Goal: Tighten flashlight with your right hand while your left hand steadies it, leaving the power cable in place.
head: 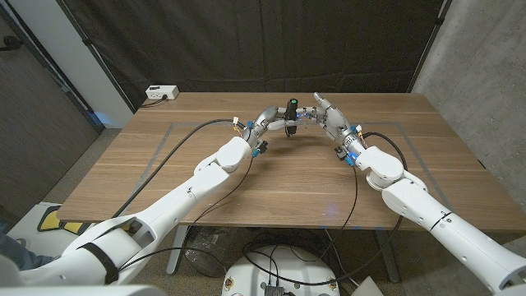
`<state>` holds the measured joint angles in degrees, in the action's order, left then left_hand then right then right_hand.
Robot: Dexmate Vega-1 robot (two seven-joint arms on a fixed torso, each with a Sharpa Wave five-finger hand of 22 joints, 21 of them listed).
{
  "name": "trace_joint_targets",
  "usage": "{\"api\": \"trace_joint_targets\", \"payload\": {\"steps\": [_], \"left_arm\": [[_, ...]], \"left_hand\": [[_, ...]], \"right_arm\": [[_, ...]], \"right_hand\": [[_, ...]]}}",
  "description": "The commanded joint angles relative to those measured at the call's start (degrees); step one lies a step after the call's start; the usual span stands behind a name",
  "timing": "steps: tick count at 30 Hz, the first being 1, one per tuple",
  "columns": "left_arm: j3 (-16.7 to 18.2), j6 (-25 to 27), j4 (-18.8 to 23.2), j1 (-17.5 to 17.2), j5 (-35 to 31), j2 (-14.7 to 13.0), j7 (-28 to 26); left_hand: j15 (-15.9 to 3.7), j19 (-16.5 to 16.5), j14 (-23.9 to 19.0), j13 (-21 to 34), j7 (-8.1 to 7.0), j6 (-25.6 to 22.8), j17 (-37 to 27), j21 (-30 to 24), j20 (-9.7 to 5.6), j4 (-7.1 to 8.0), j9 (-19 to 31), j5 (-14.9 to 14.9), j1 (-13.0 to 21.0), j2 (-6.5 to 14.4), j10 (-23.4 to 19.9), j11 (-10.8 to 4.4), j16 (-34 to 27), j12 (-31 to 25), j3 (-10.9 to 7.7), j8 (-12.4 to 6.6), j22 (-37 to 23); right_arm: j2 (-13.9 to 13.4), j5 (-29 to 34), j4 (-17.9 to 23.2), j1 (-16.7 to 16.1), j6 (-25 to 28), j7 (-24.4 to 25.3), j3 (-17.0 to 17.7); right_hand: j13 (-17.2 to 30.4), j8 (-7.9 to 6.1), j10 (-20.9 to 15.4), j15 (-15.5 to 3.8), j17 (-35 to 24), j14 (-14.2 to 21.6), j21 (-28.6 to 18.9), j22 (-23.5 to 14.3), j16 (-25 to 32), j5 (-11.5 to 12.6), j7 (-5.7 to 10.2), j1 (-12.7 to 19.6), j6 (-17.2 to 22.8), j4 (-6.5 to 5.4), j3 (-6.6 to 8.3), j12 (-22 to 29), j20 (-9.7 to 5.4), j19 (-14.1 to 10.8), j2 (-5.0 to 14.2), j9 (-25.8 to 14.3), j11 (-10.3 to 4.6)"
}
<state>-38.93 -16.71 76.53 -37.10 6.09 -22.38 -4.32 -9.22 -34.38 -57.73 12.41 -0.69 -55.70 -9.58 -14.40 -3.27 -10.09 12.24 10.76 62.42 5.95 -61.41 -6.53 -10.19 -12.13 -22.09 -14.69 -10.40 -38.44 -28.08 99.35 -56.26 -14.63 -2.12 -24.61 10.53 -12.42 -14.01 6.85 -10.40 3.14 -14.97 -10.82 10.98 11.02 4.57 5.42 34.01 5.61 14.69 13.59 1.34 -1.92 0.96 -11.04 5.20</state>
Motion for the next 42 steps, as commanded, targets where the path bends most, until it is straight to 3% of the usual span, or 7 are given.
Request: {"api": "trace_joint_targets", "payload": {"steps": [1, 10, 14, 23, 35, 42], "left_arm": [[-0.3, 0.5, 0.6, 0.0, 0.2, -0.2, 0.6], [-0.6, 0.8, 1.3, 0.0, -0.2, -0.7, 1.1], [-1.1, -0.1, 0.9, 0.3, -0.4, -0.6, 1.8], [-1.7, -0.9, 0.0, 0.7, -0.3, -0.4, 3.3], [-1.3, -1.5, -0.6, 0.6, -0.2, -0.1, 2.9], [-0.9, -1.2, -1.0, 0.6, 0.1, 0.2, 2.3]], "left_hand": [[-2.09, -0.6, -0.4, 0.1, 3.07, -3.4, -0.1, 0.2, -4.26, 3.49, 0.3, -0.1, 0.9, 1.3, -4.6, -4.28, -0.2, -0.4, -4.07, -0.02, 0.0], [-2.13, -0.7, -0.2, 0.2, 3.27, -3.3, -0.1, 0.3, -4.09, 3.52, 0.4, -0.1, 0.9, 1.2, -4.6, -4.36, -0.1, -0.4, -4.19, 0.08, 0.0], [-2.12, -0.6, -0.1, 0.2, 3.25, -3.3, -0.1, 0.3, -3.98, 3.55, 0.4, -0.1, 0.9, 1.2, -4.5, -4.20, -0.1, -0.3, -4.24, 0.11, 0.0], [-2.15, -0.7, 0.0, 0.3, 3.22, -3.3, -0.1, 0.4, -3.95, 3.57, 0.5, -0.2, 0.8, 1.2, -4.5, -4.16, -0.1, -0.3, -4.34, 0.17, 0.0], [-2.02, -0.7, 0.0, 0.3, 3.28, -3.4, -0.1, 0.5, -3.96, 3.59, 0.5, -0.2, 0.8, 1.2, -4.5, -4.08, -0.1, -0.3, -4.51, 0.29, -0.1], [-2.04, -0.7, 0.1, 0.4, 3.29, -3.3, -0.1, 0.6, -3.95, 3.60, 0.6, -0.2, 0.8, 1.2, -4.4, -4.12, -0.1, -0.3, -4.59, 0.36, -0.1]], "right_arm": [[-0.2, -1.8, 1.0, -1.3, 1.3, 1.0, 0.8], [0.0, -1.2, 0.2, 0.0, 1.3, -0.3, -0.2], [0.6, -1.2, -0.4, 0.7, 1.1, -0.7, -0.6], [1.3, -0.8, -1.3, 1.7, 1.0, -1.0, -1.2], [1.6, -0.9, -1.5, 2.0, 1.5, -1.2, -1.7], [1.5, -1.1, -1.6, 1.8, 1.3, -1.0, -1.5]], "right_hand": [[0.3, 2.61, 2.1, 1.05, -0.2, -0.3, 0.7, -0.1, -0.4, -0.2, -2.16, 0.4, -8.4, 0.19, -0.57, -1.0, 0.54, -0.6, -0.12, -0.3, 0.37], [0.3, 2.63, 3.4, 1.27, -0.2, -1.3, 1.1, 0.0, -0.7, -0.2, -2.64, 0.3, -11.4, 0.24, -0.75, -1.5, 0.94, -0.2, -0.26, -0.4, 0.43], [0.4, 2.11, 3.9, 1.39, -0.2, -1.9, 1.4, 0.0, -0.8, -0.2, -1.39, 0.4, -11.1, 0.29, -0.82, -1.6, 0.94, 0.2, -0.32, -0.4, 0.33], [0.4, 1.81, 4.1, 1.45, -0.2, -2.1, 1.5, 0.0, -0.7, -0.2, -0.93, 0.4, -10.8, 0.35, -0.85, -1.7, 0.84, 0.4, -0.31, -0.4, 0.45], [0.4, 0.65, 4.1, 1.03, -0.3, -2.3, 1.7, 0.0, -0.6, -0.2, -0.88, 0.4, -8.2, 0.34, -0.96, -1.5, 0.50, 0.4, -0.27, -0.3, 0.35], [0.4, -0.18, 3.9, 0.87, -0.3, -2.2, 1.7, 0.0, -0.4, -0.2, -0.09, 0.3, -6.0, 0.30, -1.02, -1.4, 0.46, 0.3, -0.17, -0.4, 0.36]]}}
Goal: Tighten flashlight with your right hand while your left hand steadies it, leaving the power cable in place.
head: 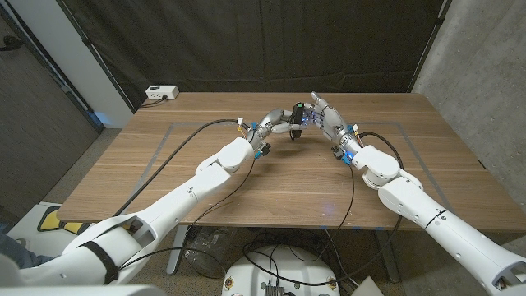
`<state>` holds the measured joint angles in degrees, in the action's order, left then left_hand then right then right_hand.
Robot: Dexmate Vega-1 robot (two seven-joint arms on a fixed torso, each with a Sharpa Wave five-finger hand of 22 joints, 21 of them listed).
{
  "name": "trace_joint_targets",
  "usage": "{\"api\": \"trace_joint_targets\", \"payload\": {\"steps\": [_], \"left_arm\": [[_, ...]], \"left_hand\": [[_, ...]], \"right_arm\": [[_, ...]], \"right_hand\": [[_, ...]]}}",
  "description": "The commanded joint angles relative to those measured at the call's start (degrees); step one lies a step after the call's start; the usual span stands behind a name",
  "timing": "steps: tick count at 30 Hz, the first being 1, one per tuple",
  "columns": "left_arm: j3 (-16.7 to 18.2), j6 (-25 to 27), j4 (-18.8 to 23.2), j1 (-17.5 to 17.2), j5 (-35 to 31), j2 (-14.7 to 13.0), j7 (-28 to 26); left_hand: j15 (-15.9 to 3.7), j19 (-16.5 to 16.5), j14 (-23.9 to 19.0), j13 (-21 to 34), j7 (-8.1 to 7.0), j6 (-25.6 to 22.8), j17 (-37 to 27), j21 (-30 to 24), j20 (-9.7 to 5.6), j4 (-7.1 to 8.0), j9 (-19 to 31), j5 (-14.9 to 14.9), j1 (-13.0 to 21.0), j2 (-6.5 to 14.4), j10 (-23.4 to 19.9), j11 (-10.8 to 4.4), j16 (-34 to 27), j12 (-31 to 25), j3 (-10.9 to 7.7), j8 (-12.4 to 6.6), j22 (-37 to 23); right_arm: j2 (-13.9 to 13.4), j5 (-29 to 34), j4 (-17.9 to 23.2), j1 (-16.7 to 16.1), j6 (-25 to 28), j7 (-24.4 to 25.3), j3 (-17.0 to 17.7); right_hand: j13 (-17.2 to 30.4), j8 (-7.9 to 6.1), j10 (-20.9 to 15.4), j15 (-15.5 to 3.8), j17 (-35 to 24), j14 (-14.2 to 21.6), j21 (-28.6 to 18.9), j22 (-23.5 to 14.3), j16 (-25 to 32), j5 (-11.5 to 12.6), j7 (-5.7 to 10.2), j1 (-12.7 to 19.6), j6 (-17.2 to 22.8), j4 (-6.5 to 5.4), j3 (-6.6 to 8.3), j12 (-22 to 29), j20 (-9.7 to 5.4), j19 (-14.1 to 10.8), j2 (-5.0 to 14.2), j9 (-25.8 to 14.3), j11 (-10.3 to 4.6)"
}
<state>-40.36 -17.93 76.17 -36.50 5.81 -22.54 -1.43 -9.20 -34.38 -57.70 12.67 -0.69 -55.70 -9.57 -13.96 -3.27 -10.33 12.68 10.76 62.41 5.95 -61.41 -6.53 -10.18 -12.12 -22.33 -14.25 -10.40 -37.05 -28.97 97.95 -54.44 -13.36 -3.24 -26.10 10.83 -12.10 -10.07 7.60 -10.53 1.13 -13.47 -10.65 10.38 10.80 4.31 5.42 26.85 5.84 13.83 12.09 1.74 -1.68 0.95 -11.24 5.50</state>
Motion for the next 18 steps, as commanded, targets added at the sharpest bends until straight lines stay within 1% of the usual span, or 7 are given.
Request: {"api": "trace_joint_targets", "payload": {"steps": [1, 5, 10, 12, 14, 16, 18], "left_arm": [[0.5, 0.1, -0.7, 0.0, 0.5, 0.4, -0.6], [0.6, 0.2, -0.9, 0.0, 0.7, 0.5, -0.6], [0.7, 0.2, -1.1, 0.0, 0.8, 0.7, -1.0], [0.8, 0.3, -1.1, 0.0, 0.9, 0.7, -1.3], [0.9, 0.5, -0.9, -0.1, 0.9, 0.7, -1.6], [1.1, 0.7, -0.8, -0.2, 1.0, 0.7, -1.9], [1.1, 0.9, -0.6, -0.3, 1.0, 0.7, -2.1]], "left_hand": [[-2.07, -0.7, 0.0, 0.2, 3.35, -3.3, -0.1, 0.2, -3.94, 3.84, 0.1, -0.2, 0.8, 1.1, -4.4, -4.13, -0.1, -0.3, -4.37, -0.06, -0.1], [-2.02, -0.7, 0.0, 0.2, 3.27, -3.3, -0.1, 0.2, -3.89, 3.84, 0.2, -0.2, 0.8, 1.1, -4.4, -4.12, -0.1, -0.3, -4.42, -0.02, -0.1], [-1.98, -0.6, 0.0, 0.2, 3.39, -3.3, -0.1, 0.3, -3.85, 3.86, 0.2, -0.2, 0.8, 1.1, -4.3, -3.88, -0.1, -0.3, -4.49, 0.01, -0.1], [-1.95, -0.7, -0.1, 0.2, 3.34, -3.4, -0.1, 0.3, -3.82, 3.86, 0.2, -0.2, 0.8, 1.1, -4.4, -3.91, -0.2, -0.3, -4.52, 0.01, -0.1], [-1.96, -0.6, -0.1, 0.2, 3.39, -3.4, -0.1, 0.3, -3.75, 3.85, 0.3, -0.2, 0.8, 1.1, -4.4, -4.06, -0.2, -0.3, -4.57, 0.01, -0.1], [-2.02, -0.7, -0.1, 0.3, 3.33, -3.4, -0.1, 0.3, -3.78, 3.86, 0.3, -0.2, 0.8, 1.1, -4.5, -3.76, -0.2, -0.4, -4.61, -0.02, -0.1], [-1.94, -0.7, -0.1, 0.3, 3.31, -3.4, -0.1, 0.3, -3.78, 3.86, 0.3, -0.2, 0.8, 1.1, -4.4, -3.83, -0.2, -0.3, -4.63, 0.02, -0.1]], "right_arm": [[0.1, -0.2, -0.2, 0.0, 0.0, 0.1, 0.0], [0.0, -0.4, -0.1, -0.1, 0.1, 0.2, 0.2], [-0.3, -0.7, 0.3, -0.3, 0.6, 0.4, 0.4], [-0.4, -0.8, 0.2, -0.3, 0.8, 0.2, 0.4], [-0.6, -0.8, 0.1, -0.2, 0.7, -0.1, 0.4], [-0.6, -0.9, 0.1, -0.2, 0.7, -0.2, 0.4], [-0.7, -0.7, 0.1, -0.1, 0.5, -0.5, 0.4]], "right_hand": [[0.1, -0.57, 0.0, 0.15, -0.1, -0.1, 0.2, -0.2, 0.2, 0.1, 0.25, 0.3, 1.3, 0.07, -0.16, 0.1, 0.07, -0.1, -0.15, -0.2, 0.07], [0.1, -0.67, -0.2, 0.19, -0.1, 0.0, 0.2, -0.2, 0.2, 0.1, 0.39, 0.3, 1.6, 0.07, -0.17, 0.2, 0.21, -0.3, -0.11, -0.3, 0.11], [0.1, -1.69, -0.5, 0.38, -0.1, 0.5, 0.1, -0.2, 0.4, 0.1, 0.32, 0.3, 3.9, 0.03, -0.20, 0.4, 0.61, -0.7, 0.09, -0.7, 0.02], [0.1, -2.37, -0.8, 0.39, -0.1, 0.6, 0.1, -0.2, 0.4, 0.1, 0.49, 0.3, 5.4, -0.01, -0.22, 0.6, 0.83, -0.9, 0.22, -1.0, -0.01], [0.2, -3.67, -1.5, 0.43, -0.1, 0.9, 0.2, -0.2, 0.4, 0.1, 0.69, 0.3, 8.3, -0.07, -0.29, 0.9, 0.90, -1.1, 0.42, -1.5, 0.07], [0.2, -4.37, -1.8, 0.42, -0.1, 1.1, 0.3, -0.2, 0.5, 0.1, 0.62, 0.3, 9.9, -0.09, -0.34, 1.0, 0.96, -1.2, 0.50, -1.8, -0.04], [0.2, -5.72, -3.0, 0.37, -0.1, 1.4, 0.3, -0.2, 0.5, 0.1, 0.68, 0.2, 12.9, -0.10, -0.44, 1.5, 0.96, -1.4, 0.61, -2.3, -0.41]]}}
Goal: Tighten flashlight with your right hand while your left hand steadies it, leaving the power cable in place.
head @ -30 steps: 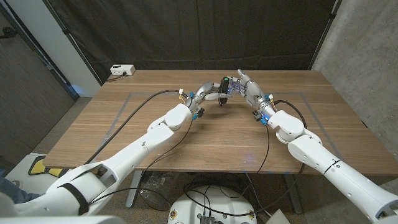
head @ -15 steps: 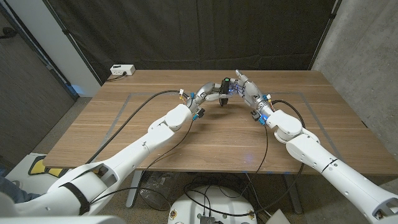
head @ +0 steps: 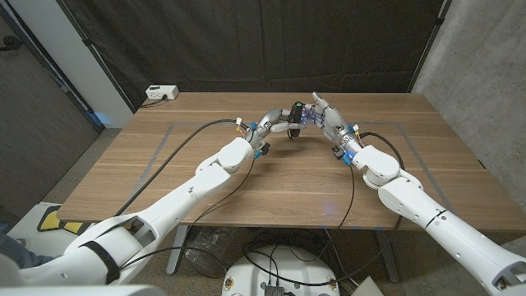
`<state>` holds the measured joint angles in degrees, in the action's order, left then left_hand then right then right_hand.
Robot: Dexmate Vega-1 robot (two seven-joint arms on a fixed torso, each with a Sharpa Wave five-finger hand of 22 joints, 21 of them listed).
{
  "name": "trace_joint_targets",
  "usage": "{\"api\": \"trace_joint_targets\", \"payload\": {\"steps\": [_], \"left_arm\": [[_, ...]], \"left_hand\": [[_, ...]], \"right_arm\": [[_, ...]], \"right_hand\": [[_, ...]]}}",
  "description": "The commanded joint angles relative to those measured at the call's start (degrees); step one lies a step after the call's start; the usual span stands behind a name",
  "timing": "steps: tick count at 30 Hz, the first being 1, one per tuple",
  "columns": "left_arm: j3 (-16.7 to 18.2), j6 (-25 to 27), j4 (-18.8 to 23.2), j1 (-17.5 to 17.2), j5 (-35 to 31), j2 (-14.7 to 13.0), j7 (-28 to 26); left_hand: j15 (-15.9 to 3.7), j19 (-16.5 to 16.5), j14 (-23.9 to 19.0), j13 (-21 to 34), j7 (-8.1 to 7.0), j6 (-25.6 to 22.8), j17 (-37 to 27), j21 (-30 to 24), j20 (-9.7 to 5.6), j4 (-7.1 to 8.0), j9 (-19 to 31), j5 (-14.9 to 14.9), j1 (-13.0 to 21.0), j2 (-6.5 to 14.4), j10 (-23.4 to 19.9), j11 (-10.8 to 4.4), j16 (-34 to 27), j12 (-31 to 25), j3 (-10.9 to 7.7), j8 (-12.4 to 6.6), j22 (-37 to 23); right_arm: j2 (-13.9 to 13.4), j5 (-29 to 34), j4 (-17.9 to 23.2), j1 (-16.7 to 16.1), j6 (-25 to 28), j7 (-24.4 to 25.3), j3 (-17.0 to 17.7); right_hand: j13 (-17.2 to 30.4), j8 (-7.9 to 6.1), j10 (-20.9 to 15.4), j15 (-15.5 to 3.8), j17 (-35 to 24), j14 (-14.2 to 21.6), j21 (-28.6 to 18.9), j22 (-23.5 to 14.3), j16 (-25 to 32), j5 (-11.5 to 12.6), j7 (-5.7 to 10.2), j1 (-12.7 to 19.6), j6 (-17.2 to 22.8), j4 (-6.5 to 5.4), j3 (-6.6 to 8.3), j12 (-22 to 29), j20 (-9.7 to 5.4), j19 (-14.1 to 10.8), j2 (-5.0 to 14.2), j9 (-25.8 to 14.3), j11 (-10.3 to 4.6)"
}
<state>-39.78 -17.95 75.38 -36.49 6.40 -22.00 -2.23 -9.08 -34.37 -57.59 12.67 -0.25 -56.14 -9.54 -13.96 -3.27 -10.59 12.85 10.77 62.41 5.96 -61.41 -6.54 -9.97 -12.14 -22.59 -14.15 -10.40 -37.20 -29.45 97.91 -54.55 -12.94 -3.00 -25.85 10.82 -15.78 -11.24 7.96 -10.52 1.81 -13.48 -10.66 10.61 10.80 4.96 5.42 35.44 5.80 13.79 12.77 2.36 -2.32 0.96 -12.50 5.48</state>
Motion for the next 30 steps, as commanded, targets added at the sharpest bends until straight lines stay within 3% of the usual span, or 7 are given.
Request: {"api": "trace_joint_targets", "payload": {"steps": [1, 5, 9, 17, 30], "left_arm": [[0.6, 1.0, 0.2, -0.3, 0.4, 0.2, -1.4], [0.6, 1.2, 0.2, -0.2, 0.5, 0.2, -1.5], [0.5, 0.9, 0.0, -0.2, 0.6, 0.4, -1.5], [0.6, -2.5, -2.0, -0.2, 1.4, 1.6, -1.5], [1.4, -6.5, -7.7, 0.7, 8.9, 4.7, 5.0]], "left_hand": [[-2.05, -0.7, -0.2, 0.3, 2.87, -2.9, -0.1, 0.4, -3.75, 4.11, 0.2, -0.2, 0.8, 1.1, -4.5, -4.06, -0.4, -0.3, -4.39, -0.07, -0.1], [-2.07, -0.7, -0.2, 0.3, 2.84, -3.0, -0.1, 0.4, -3.78, 4.12, 0.2, -0.2, 0.8, 1.1, -4.4, -3.99, -0.4, -0.3, -4.45, -0.04, -0.1], [-2.07, -0.7, -0.2, 0.3, 2.96, -3.1, -0.1, 0.4, -3.75, 4.13, 0.2, -0.2, 0.7, 1.1, -4.6, -4.12, -0.4, -0.4, -4.51, -0.05, -0.1], [-2.03, -0.8, -0.4, 0.5, 2.96, -3.0, -0.1, 0.4, -3.79, 4.22, 0.4, -0.2, 0.6, 1.1, -4.5, -3.84, -0.4, -0.4, -4.61, -0.07, -0.1], [-2.06, -1.1, -0.7, 0.9, 2.85, -2.7, -0.1, 0.4, -4.10, 4.27, 0.9, -0.1, 0.6, 1.1, -4.5, -4.18, -0.5, -0.6, -4.76, -0.15, -0.1]], "right_arm": [[-0.6, -0.3, 0.2, 0.0, 0.0, -0.7, 0.2], [-0.8, -0.4, 0.4, -0.2, -0.1, -0.8, 0.3], [-1.2, -0.3, 0.9, -0.8, -0.2, -0.5, 0.6], [-1.6, -0.6, 1.6, -1.4, 0.0, -0.3, 1.0], [-1.9, -0.6, 2.2, -2.0, -0.2, -0.1, 1.3]], "right_hand": [[0.2, -2.46, -2.1, -0.11, -0.1, 1.0, 0.3, -0.2, 0.3, 0.1, 0.14, 0.3, 5.3, -0.06, -0.44, 0.9, 0.38, -0.8, 0.64, -1.2, -0.46], [0.2, -4.07, -4.6, -0.48, -0.1, 2.0, 0.3, -0.2, 0.5, 0.1, 0.81, 0.4, 8.8, 0.02, -0.48, 1.8, 0.43, -1.3, 0.85, -1.9, -0.41], [0.2, -4.42, -4.9, -0.54, -0.1, 2.4, 0.3, -0.2, 0.5, 0.1, 1.05, 0.5, 9.7, 0.05, -0.47, 1.8, 0.42, -1.5, 0.94, -2.0, -0.38], [0.2, -3.21, -4.7, -0.69, 0.0, 2.5, 0.4, -0.2, 0.4, 0.1, 1.22, 0.6, 6.9, 0.12, -0.50, 1.7, 0.46, -1.6, 1.02, -2.1, -0.43], [0.2, -1.38, -4.0, -0.67, -0.1, 2.4, 0.6, -0.2, 0.2, 0.1, 1.53, 0.7, 3.6, 0.18, -0.65, 1.3, 0.27, -1.5, 0.94, -1.7, -0.59]]}}
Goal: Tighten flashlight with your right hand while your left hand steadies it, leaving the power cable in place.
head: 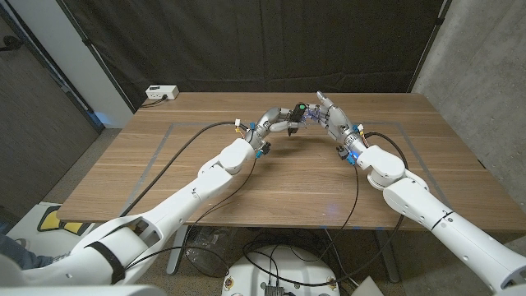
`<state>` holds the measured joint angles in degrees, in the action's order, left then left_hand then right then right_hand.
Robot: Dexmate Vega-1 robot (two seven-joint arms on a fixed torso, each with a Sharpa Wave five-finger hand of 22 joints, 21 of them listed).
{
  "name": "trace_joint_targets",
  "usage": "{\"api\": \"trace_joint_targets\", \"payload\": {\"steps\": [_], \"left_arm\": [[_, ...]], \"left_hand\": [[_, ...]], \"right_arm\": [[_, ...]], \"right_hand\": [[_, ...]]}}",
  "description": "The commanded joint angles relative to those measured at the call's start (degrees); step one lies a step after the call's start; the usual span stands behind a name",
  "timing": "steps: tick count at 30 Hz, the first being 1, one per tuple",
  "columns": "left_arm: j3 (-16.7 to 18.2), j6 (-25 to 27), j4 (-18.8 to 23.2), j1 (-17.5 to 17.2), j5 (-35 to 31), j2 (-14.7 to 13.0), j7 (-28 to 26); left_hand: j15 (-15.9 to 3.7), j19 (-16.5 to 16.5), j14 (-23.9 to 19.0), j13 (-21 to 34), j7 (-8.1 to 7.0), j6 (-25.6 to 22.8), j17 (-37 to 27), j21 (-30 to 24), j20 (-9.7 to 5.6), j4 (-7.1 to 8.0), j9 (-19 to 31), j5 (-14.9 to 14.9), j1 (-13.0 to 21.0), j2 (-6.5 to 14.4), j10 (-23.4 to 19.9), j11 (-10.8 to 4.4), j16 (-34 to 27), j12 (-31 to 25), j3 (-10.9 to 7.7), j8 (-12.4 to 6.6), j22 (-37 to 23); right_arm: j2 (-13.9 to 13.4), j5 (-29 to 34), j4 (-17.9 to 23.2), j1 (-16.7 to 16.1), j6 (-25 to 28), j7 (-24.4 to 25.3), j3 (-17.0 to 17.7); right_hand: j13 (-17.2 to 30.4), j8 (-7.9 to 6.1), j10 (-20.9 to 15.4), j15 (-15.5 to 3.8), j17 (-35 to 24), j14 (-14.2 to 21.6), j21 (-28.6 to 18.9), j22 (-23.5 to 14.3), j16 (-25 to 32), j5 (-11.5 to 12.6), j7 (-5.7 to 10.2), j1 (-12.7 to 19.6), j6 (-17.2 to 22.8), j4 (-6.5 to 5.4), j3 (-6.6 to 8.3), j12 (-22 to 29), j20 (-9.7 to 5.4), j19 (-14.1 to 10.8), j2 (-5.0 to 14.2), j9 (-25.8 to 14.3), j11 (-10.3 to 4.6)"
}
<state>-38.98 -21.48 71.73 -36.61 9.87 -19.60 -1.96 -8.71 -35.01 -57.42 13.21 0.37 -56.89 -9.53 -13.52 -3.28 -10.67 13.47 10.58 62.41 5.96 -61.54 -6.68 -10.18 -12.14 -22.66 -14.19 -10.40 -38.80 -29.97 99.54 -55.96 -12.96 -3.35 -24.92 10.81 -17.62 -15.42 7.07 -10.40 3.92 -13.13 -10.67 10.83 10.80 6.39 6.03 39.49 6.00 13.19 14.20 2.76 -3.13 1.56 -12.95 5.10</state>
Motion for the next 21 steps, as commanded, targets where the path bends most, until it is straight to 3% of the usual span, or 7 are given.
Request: {"api": "trace_joint_targets", "payload": {"steps": [1, 21], "left_arm": [[0.6, -2.8, -4.0, 0.8, 5.5, 2.3, 4.6], [1.7, -1.8, -4.1, 0.0, 7.5, 2.7, 4.1]], "left_hand": [[-2.43, -0.4, -0.9, 0.4, 2.26, -1.9, -0.1, 0.0, -4.09, 4.36, 0.3, 0.1, 0.6, 1.1, -4.3, -4.07, -0.3, -0.6, -4.69, -0.09, -0.1], [-2.43, -0.7, -1.3, 0.9, 2.29, -1.9, -0.1, 0.1, -4.11, 4.35, 1.0, 0.1, 0.6, 1.1, -4.3, -3.65, -0.3, -0.8, -4.92, -0.40, 0.0]], "right_arm": [[-0.4, 0.1, 0.6, -0.6, -0.4, 0.2, 0.4], [-0.6, 0.0, 1.6, -2.1, -0.8, 1.4, 1.2]], "right_hand": [[0.2, 0.51, 0.2, 0.21, -0.2, 0.3, 0.2, -0.2, 0.0, 0.1, 0.12, 0.1, -0.6, -0.03, -0.05, -0.1, -0.11, -0.7, 0.34, -1.2, -0.22], [0.2, 0.98, 0.0, 0.29, -0.2, 0.4, 0.2, -0.2, 0.0, 0.1, 0.39, 0.2, -0.8, 0.03, -0.08, -0.1, 0.10, -1.0, 0.37, -0.8, -0.18]]}}
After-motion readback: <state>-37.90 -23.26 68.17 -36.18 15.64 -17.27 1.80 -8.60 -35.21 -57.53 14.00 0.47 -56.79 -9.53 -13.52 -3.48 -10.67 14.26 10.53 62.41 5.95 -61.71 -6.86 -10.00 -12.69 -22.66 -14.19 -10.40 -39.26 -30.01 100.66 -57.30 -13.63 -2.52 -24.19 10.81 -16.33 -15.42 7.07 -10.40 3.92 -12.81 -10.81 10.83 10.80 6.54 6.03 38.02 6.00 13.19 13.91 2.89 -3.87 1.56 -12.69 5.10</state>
